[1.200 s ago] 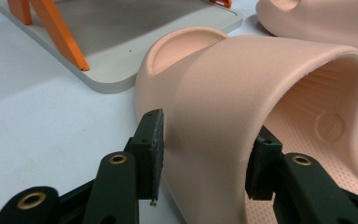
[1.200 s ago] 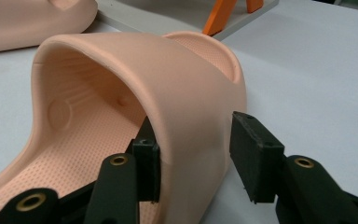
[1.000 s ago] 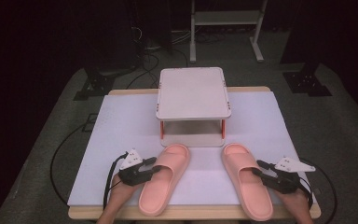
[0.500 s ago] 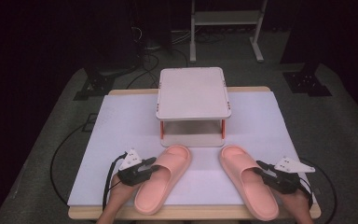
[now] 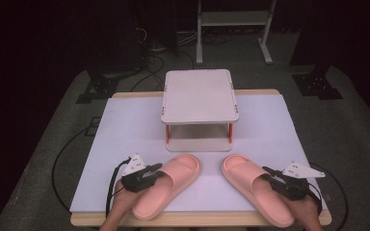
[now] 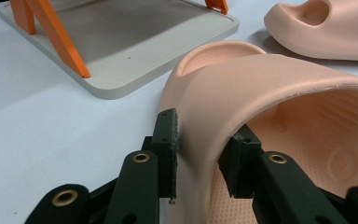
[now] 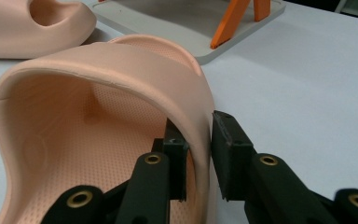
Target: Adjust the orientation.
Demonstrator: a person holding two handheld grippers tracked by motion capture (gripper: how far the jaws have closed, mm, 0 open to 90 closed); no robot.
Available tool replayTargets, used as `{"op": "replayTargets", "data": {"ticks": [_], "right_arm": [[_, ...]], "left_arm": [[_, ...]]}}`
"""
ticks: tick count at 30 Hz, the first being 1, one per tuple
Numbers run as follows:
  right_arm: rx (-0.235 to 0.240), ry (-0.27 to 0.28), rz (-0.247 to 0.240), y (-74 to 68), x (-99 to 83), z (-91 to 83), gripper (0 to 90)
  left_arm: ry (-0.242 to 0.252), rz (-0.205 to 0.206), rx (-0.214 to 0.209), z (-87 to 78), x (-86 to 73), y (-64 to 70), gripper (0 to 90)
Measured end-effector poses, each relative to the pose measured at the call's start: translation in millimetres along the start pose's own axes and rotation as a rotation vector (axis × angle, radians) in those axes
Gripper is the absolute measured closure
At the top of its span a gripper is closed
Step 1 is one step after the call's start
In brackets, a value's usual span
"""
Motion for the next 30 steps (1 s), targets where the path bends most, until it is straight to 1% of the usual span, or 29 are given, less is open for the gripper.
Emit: {"op": "replayTargets", "data": {"ticks": [5, 9, 11, 13, 14, 17, 24, 30], "right_arm": [[0.007, 0.021, 0.008, -2.8, 2.8, -0.8, 78.6], [0.010, 0.030, 0.009, -3.4, 4.1, -1.6, 79.3], [0.014, 0.035, 0.018, -3.8, 5.0, -2.1, 79.4], [0.009, 0.035, 0.023, -3.9, 5.9, -2.4, 79.4], [0.006, 0.037, 0.028, -4.0, 6.5, -2.5, 79.4], [0.013, 0.043, 0.044, -5.0, 8.2, -2.8, 79.4], [0.021, 0.055, 0.048, -9.4, 12.8, -2.2, 79.4], [0.025, 0.057, 0.050, -12.0, 15.1, -1.0, 79.8]], "left_arm": [[0.011, -0.015, -0.008, -1.8, 0.3, -1.0, 69.5], [0.018, -0.025, -0.018, -3.8, 0.4, -2.2, 69.7], [0.022, -0.032, -0.027, -5.2, 0.7, -2.5, 70.6], [0.027, -0.039, -0.026, -6.7, 1.2, -2.3, 70.6], [0.030, -0.034, -0.026, -7.2, 1.6, -2.8, 70.5], [0.034, -0.042, -0.030, -8.6, 2.4, -3.3, 70.5], [0.040, -0.042, -0.034, -12.0, 5.5, -2.8, 70.5], [0.062, -0.049, -0.039, -14.6, 8.7, -2.7, 70.6]]}}
Point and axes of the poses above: each handheld gripper's, and its own axes: z roughly forward along the jaws, x roughly out of its top, y roughly to its right, the point moved 3 cm from there along z, roughly forward along the jaws, and after that the axes turned 9 degrees about x, right-handed, at the moved point
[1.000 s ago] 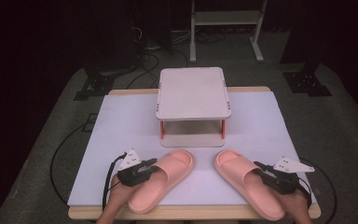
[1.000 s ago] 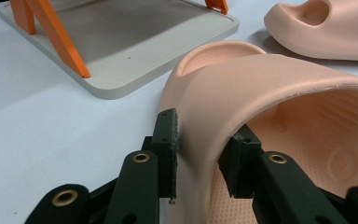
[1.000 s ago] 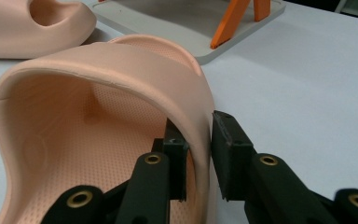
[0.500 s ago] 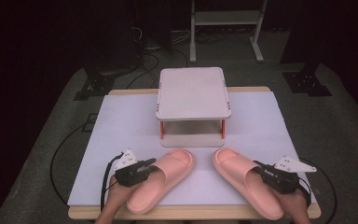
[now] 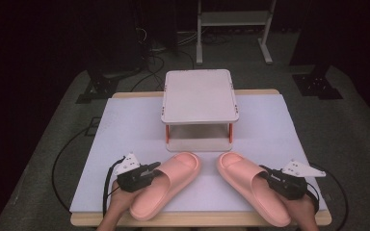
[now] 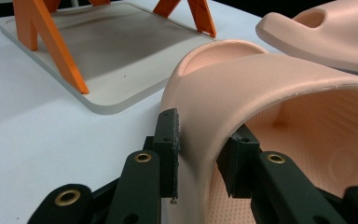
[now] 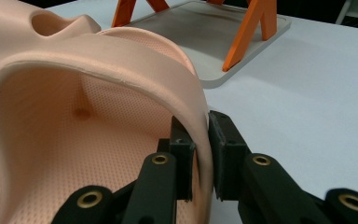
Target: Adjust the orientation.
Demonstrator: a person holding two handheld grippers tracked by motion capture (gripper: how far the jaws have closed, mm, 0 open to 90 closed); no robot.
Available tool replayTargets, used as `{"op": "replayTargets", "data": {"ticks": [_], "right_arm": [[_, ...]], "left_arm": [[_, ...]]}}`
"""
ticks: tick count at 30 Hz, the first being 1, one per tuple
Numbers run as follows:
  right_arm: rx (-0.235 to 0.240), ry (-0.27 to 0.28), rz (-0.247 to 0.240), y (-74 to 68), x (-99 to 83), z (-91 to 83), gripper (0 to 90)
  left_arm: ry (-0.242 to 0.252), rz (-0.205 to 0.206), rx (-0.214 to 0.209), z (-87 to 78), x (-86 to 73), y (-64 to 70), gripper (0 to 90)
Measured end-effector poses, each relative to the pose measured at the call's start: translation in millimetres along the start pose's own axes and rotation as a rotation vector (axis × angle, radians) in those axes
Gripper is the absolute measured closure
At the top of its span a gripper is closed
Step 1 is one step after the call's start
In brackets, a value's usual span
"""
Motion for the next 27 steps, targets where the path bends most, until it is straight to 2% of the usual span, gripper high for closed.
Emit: {"op": "replayTargets", "data": {"ticks": [14, 19, 22, 27], "right_arm": [[0.003, 0.010, 0.022, 0.2, 4.9, 0.7, 80.2], [0.007, 0.014, 0.008, -3.1, 13.9, 1.6, 80.2], [0.012, 0.018, 0.004, -5.0, 21.0, 2.2, 80.4], [0.013, 0.018, -0.001, -5.5, 31.4, 3.4, 80.5]], "left_arm": [[0.027, -0.013, 0.001, -7.6, 6.4, -3.4, 71.2], [0.029, -0.002, -0.012, -9.1, 11.5, -0.8, 71.2], [0.031, 0.015, -0.010, -10.8, 15.9, 0.0, 71.2], [0.034, 0.017, -0.001, -15.2, 22.2, -1.6, 71.2]]}}
Point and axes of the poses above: each handheld gripper's, and its own axes: z roughly forward along the jaws, x roughly out of its top, y roughly to its right, the point moved 3 cm from there along z, roughly forward along the jaws, and after that the axes turned 9 degrees about x, right-handed, at the moved point
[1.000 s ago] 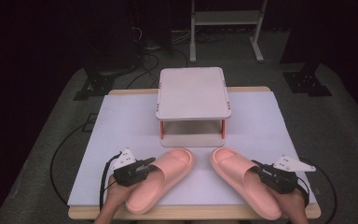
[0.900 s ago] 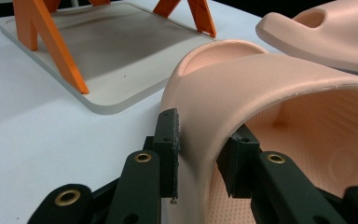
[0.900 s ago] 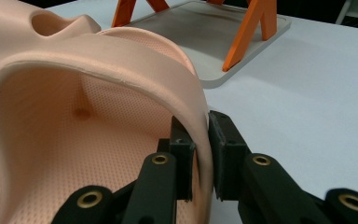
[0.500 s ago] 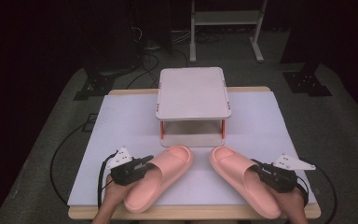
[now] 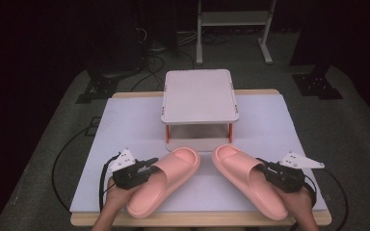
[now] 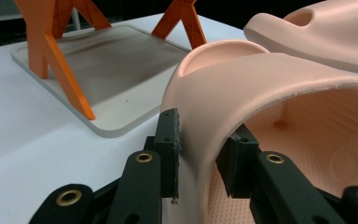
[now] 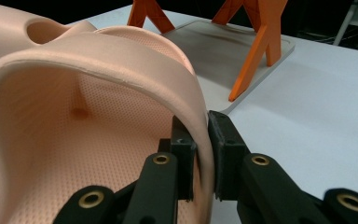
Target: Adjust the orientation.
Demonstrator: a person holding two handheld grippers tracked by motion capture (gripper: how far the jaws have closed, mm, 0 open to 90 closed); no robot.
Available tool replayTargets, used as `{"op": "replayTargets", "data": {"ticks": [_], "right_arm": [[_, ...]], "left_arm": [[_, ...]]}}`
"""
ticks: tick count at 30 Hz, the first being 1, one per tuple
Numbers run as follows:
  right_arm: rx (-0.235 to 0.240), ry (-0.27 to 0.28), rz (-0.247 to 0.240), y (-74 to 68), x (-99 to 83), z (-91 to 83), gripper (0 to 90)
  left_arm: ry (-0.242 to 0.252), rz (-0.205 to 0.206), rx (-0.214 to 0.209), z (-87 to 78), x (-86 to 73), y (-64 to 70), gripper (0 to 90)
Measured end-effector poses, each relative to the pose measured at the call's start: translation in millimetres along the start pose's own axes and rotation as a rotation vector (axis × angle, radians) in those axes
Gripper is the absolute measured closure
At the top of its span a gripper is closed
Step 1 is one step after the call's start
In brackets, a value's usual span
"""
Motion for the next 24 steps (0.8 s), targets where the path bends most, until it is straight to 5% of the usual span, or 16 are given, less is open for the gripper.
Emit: {"op": "replayTargets", "data": {"ticks": [24], "right_arm": [[0.000, 0.014, -0.023, -4.2, 42.9, -12.2, 80.5]], "left_arm": [[0.031, 0.048, -0.019, -24.0, 52.2, -0.9, 71.3]]}}
Point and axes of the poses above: each handheld gripper's, and its own axes: z roughly forward along the jaws, x roughly out of its top, y roughly to its right, the point moved 3 cm from there along z, roughly forward along the jaws, and after that the axes turned 9 degrees about x, right-handed, at the moved point
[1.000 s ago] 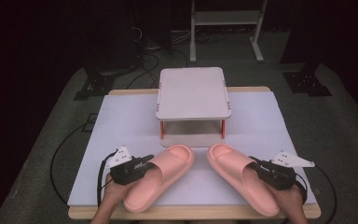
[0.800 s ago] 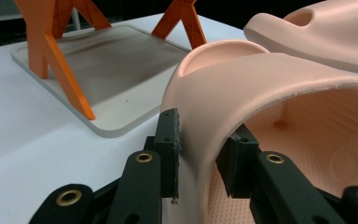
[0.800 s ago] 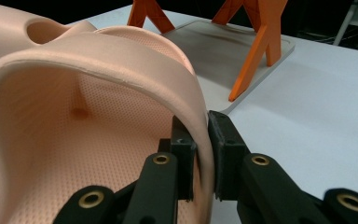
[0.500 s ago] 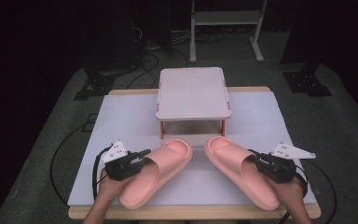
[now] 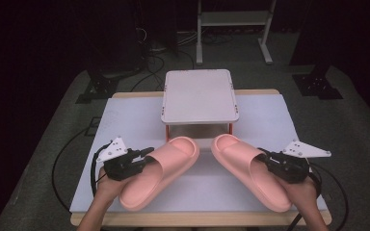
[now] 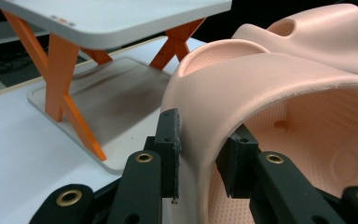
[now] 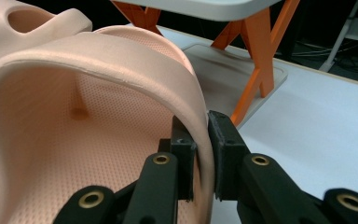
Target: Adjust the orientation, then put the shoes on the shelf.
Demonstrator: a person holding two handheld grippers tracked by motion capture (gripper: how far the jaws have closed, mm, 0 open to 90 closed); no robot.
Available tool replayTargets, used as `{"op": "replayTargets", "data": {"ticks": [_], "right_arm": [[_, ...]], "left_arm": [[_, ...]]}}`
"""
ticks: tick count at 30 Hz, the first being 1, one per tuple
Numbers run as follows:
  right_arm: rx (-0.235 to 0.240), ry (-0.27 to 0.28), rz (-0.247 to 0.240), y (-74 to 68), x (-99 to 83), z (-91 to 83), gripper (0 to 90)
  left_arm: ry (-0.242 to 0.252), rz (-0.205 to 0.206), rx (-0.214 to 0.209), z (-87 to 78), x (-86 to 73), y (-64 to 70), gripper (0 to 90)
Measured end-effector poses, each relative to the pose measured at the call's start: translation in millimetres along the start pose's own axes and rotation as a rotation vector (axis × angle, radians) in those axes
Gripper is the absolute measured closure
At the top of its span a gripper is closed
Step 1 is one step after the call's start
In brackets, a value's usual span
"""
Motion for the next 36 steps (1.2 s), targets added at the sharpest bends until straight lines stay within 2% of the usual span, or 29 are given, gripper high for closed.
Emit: {"op": "replayTargets", "data": {"ticks": [16, 24, 36], "right_arm": [[-0.003, 0.016, -0.019, -1.0, 31.3, -9.8, 80.5], [-0.001, 0.024, -0.020, 0.6, 45.2, -10.1, 80.5], [-0.007, 0.042, -0.015, 4.1, 64.5, -8.7, 80.5]], "left_arm": [[0.019, 0.041, -0.014, -2.2, 38.4, -1.7, 71.9], [0.026, 0.020, -0.015, -1.1, 47.3, -7.5, 73.4], [0.032, 0.003, 0.013, -1.1, 66.1, -20.2, 73.3]]}}
Point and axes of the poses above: each handheld gripper's, and its own axes: z roughly forward along the jaws, x roughly out of its top, y roughly to its right, the point moved 3 cm from there along z, roughly forward along the jaws, and after that the axes turned 9 degrees about x, right-handed, at the moved point
